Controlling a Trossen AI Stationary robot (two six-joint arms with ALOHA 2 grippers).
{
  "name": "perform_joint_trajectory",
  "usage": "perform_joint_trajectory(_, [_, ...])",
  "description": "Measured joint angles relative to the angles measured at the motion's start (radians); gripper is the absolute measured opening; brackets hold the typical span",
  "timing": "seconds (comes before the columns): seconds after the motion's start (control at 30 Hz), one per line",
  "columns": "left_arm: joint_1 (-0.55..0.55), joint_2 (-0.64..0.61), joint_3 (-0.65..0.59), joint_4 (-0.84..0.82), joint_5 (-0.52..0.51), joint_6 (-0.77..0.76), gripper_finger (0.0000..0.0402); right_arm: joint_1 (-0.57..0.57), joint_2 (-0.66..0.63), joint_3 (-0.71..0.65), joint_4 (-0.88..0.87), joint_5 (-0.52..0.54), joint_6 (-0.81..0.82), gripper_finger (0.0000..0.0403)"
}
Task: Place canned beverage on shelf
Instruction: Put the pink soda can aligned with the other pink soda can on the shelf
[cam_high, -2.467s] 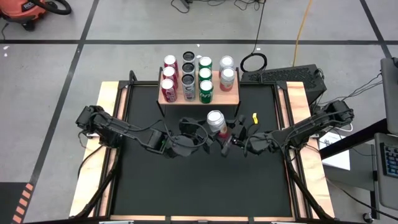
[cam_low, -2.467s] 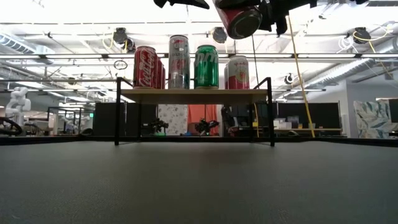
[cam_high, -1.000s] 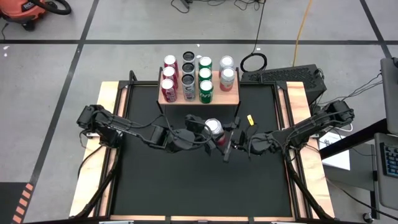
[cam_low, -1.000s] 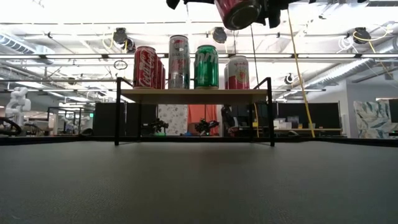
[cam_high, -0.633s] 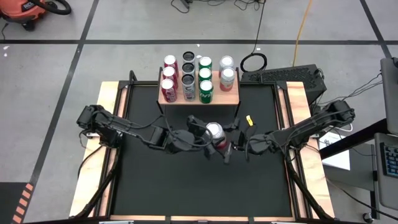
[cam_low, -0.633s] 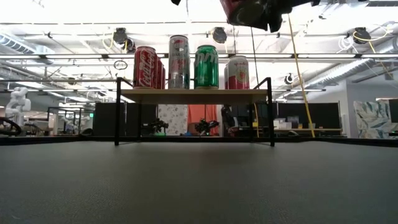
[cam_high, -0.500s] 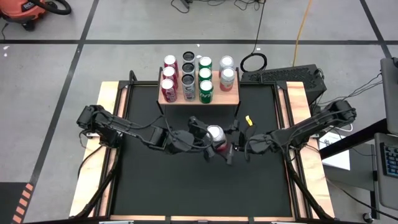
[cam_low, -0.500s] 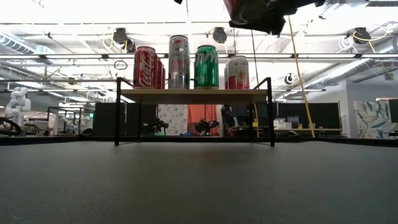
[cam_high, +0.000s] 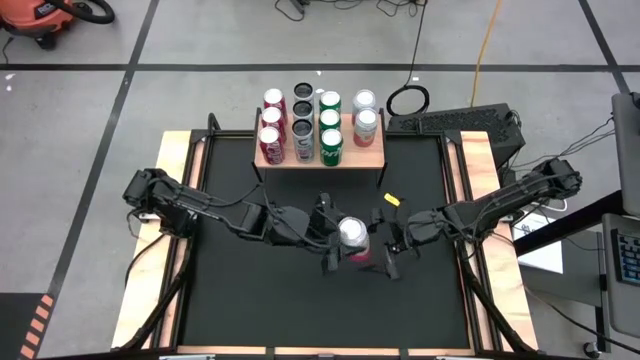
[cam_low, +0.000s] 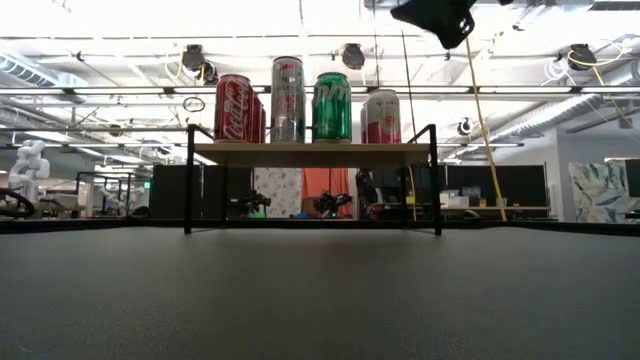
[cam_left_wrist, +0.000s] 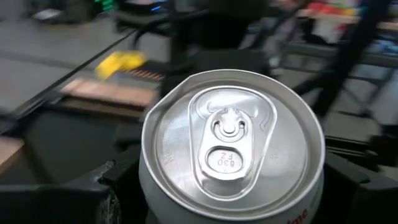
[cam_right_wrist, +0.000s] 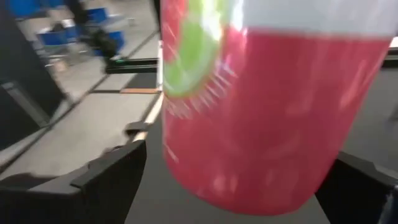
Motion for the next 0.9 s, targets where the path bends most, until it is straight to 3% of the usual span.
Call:
perform_joint_trajectory(0.13, [0.0, 0.0, 0.0, 0.043, 0.11, 0.064, 0.0312, 0.0, -0.005, 0.0, 0.003, -0.08, -0.023, 0.04])
perform_joint_trajectory(0.23, [-0.001, 0.0, 0.0, 0.042, 0.146, 0.092, 0.0312, 0.0, -0.004, 0.0, 0.008, -0.08, -0.029, 0.04])
perform_joint_trajectory(0.7, [0.008, 0.026, 0.002, 0.072, 0.206, 0.221, 0.0312, 0.0, 0.013, -0.001, 0.172, -0.155, -0.053, 0.0398])
perform_joint_trajectory(0.9, [0.014, 0.027, 0.002, 0.078, 0.208, 0.227, 0.0312, -0.002, 0.031, -0.001, 0.197, -0.154, -0.071, 0.0366])
